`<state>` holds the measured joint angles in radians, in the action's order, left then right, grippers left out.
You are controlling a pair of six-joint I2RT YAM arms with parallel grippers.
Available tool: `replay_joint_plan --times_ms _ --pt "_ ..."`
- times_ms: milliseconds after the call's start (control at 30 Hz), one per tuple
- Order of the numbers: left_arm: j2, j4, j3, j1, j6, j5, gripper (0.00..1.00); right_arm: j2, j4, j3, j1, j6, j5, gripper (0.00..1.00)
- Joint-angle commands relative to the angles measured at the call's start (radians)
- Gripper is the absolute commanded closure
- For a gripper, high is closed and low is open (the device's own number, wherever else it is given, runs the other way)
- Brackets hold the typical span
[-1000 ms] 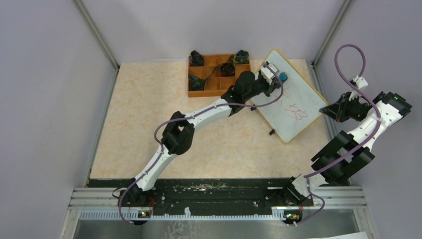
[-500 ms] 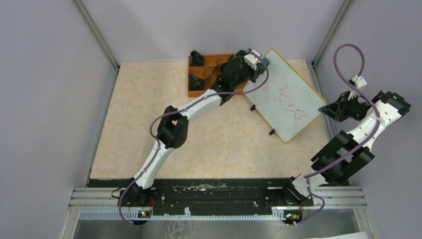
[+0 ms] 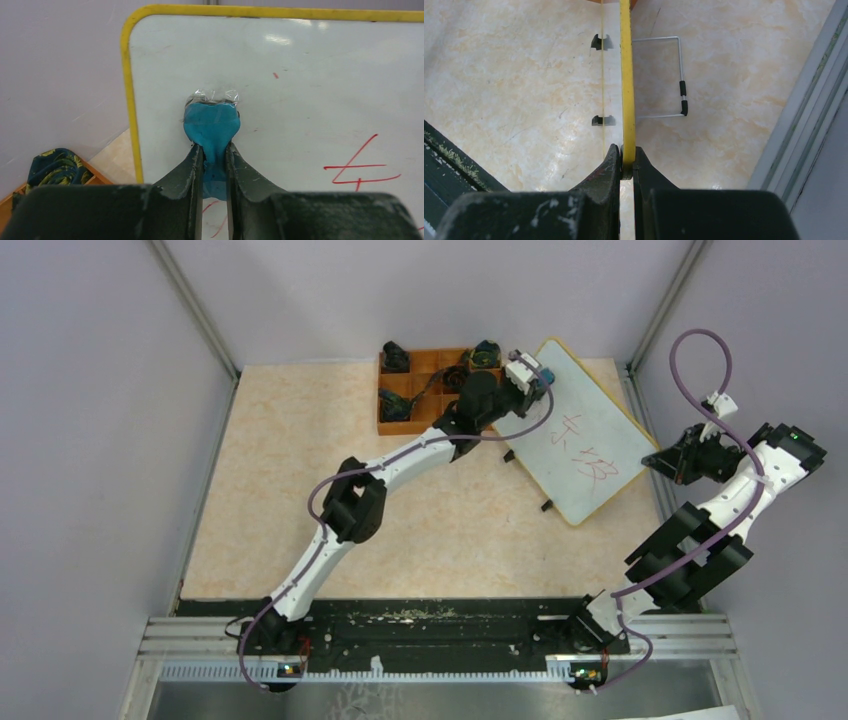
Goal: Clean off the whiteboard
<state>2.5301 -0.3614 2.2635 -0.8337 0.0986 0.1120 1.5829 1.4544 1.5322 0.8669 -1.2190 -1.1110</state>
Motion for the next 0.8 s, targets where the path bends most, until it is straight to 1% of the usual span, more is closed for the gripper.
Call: replay_joint_plan --times_ms 0,133,300,533,767 --pt "-0.010 -0.012 0.017 -0.069 -0.006 0.086 0.95 0.015 0.046 -0.037 -0.042 -0.094 0.181 1.00" --pt "-0.031 -0.028 -0.022 -0.085 -0.007 0.085 0.95 0.015 0.044 -0.036 -0.042 -0.092 0.183 1.00" --pt "-0.037 -0.017 -0.049 -0.073 0.012 0.042 0.96 0.018 0.044 -0.032 -0.041 -0.085 0.183 1.00" --pt "-0.077 -0.050 -0.184 -0.040 0.040 -0.009 0.96 0.031 0.044 -0.008 -0.042 -0.051 0.186 1.00" --pt "-0.075 -0.042 -0.199 -0.039 0.053 -0.011 0.96 0.056 0.046 0.067 -0.043 0.019 0.191 1.00"
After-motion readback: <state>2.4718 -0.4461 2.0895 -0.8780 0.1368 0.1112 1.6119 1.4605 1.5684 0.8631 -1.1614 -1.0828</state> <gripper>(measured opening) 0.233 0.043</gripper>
